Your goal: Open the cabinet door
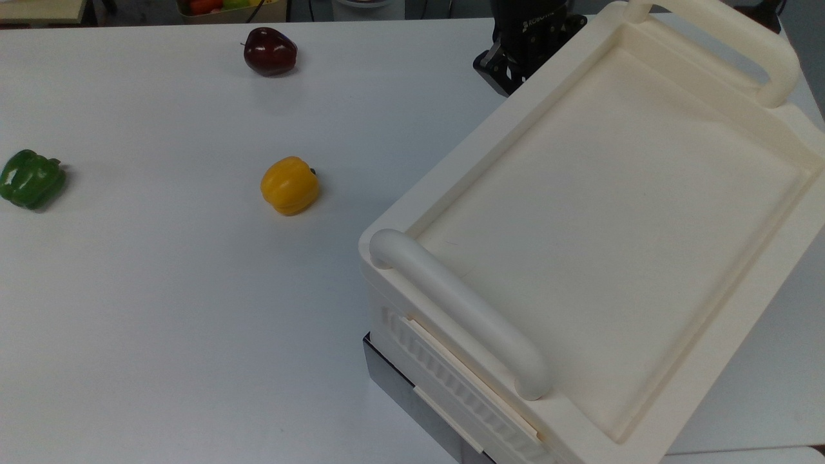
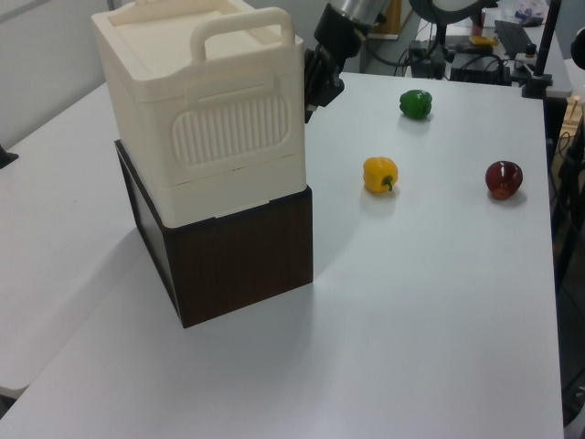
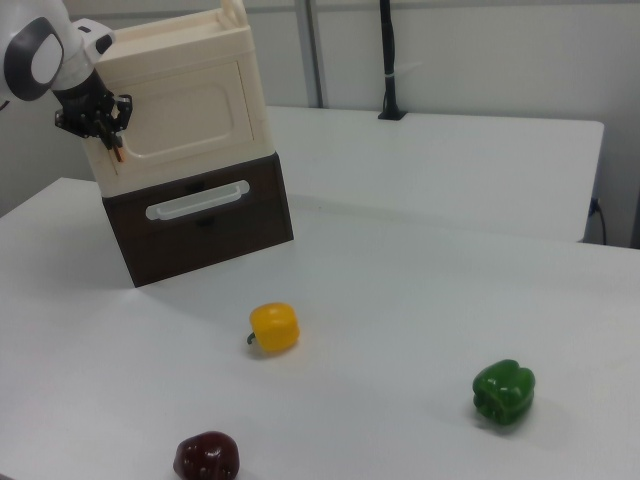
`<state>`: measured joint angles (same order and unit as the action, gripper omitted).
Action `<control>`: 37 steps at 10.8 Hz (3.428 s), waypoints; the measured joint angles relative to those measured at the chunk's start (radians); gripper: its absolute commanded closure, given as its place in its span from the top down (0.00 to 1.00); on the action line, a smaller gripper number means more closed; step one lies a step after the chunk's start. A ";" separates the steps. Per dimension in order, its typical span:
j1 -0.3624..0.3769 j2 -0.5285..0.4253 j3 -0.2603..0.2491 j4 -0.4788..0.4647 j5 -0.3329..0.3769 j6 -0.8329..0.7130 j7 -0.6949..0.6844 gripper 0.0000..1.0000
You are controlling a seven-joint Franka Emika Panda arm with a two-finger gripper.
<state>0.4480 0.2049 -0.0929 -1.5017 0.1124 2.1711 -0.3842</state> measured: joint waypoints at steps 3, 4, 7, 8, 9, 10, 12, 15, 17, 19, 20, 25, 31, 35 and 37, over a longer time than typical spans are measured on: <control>-0.006 -0.006 0.000 0.006 -0.006 -0.039 0.000 0.00; -0.017 -0.018 0.000 0.006 -0.012 -0.083 -0.006 0.00; -0.053 -0.050 0.000 -0.002 -0.013 -0.178 -0.024 0.00; -0.071 -0.062 0.000 -0.005 -0.013 -0.217 -0.028 0.02; -0.094 -0.072 0.000 -0.006 -0.015 -0.258 -0.031 0.15; -0.121 -0.081 -0.001 -0.006 -0.015 -0.297 -0.038 0.28; -0.173 -0.096 -0.002 -0.007 -0.015 -0.397 -0.038 1.00; -0.248 -0.105 -0.014 -0.011 -0.041 -0.496 -0.021 1.00; -0.296 -0.106 -0.028 -0.015 -0.089 -0.544 0.003 1.00; -0.343 -0.107 -0.033 -0.019 -0.138 -0.571 0.094 1.00; -0.368 -0.107 -0.035 -0.022 -0.148 -0.579 0.158 1.00; -0.460 -0.108 -0.037 -0.023 -0.174 -0.588 0.376 1.00; -0.471 -0.113 -0.034 -0.022 -0.187 -0.625 0.434 1.00; -0.471 -0.112 -0.032 -0.022 -0.188 -0.629 0.434 1.00; -0.471 -0.112 -0.032 -0.022 -0.188 -0.629 0.434 1.00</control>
<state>-0.0233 0.0924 -0.1245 -1.5234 -0.0752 1.5420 0.0501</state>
